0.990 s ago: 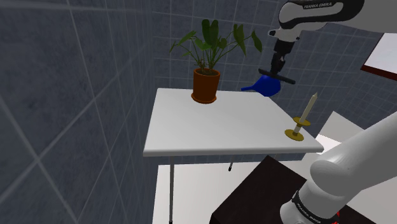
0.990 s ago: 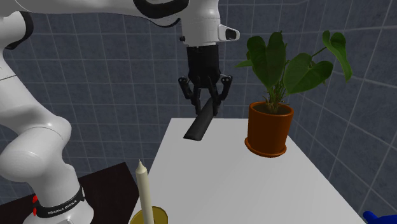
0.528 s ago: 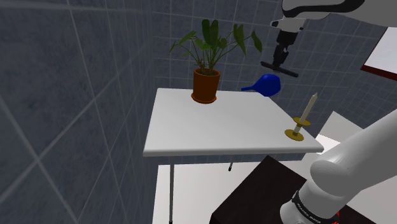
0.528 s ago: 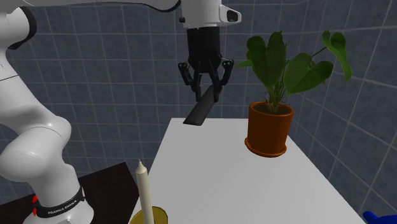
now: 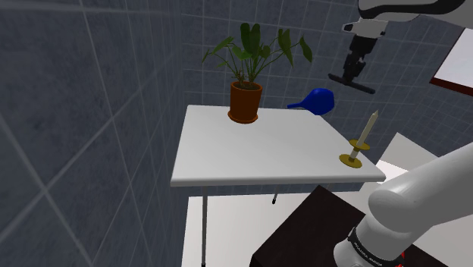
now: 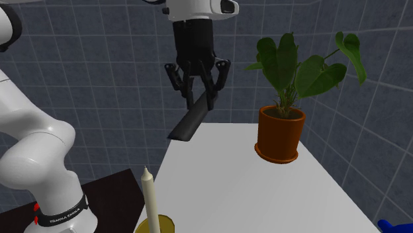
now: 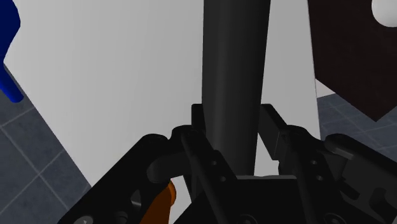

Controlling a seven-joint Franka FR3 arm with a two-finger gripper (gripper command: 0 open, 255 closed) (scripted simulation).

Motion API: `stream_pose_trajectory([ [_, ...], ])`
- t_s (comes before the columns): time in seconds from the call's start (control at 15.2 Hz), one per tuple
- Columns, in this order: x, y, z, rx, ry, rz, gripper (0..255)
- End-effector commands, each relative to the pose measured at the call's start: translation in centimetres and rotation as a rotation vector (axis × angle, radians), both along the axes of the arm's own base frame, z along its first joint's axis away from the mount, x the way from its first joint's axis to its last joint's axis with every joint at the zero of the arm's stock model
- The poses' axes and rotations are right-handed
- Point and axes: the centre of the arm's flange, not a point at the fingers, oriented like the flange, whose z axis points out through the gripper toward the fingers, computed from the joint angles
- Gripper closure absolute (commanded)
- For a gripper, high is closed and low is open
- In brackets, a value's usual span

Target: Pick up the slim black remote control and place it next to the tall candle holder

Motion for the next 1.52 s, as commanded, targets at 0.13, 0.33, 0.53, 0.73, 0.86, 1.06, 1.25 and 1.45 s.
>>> stream_pose_trajectory([
  [0.13, -2.3, -1.0, -0.8, 0.000, 0.000, 0.001, 255],
  [0.33, -2.3, -1.0, -2.4, 0.000, 0.000, 0.001, 255],
  [0.53, -2.3, -1.0, -4.0, 0.000, 0.000, 0.001, 255],
  [0.73, -2.3, -1.0, -5.6, 0.000, 0.000, 0.001, 255],
  [0.86, -2.3, -1.0, -6.6, 0.000, 0.000, 0.001, 255],
  [1.06, -2.3, -1.0, -8.2, 0.000, 0.000, 0.001, 255],
  [1.25, -2.3, -1.0, -9.8, 0.000, 0.000, 0.001, 255],
  [1.45, -2.3, -1.0, -11.4, 0.000, 0.000, 0.001, 255],
])
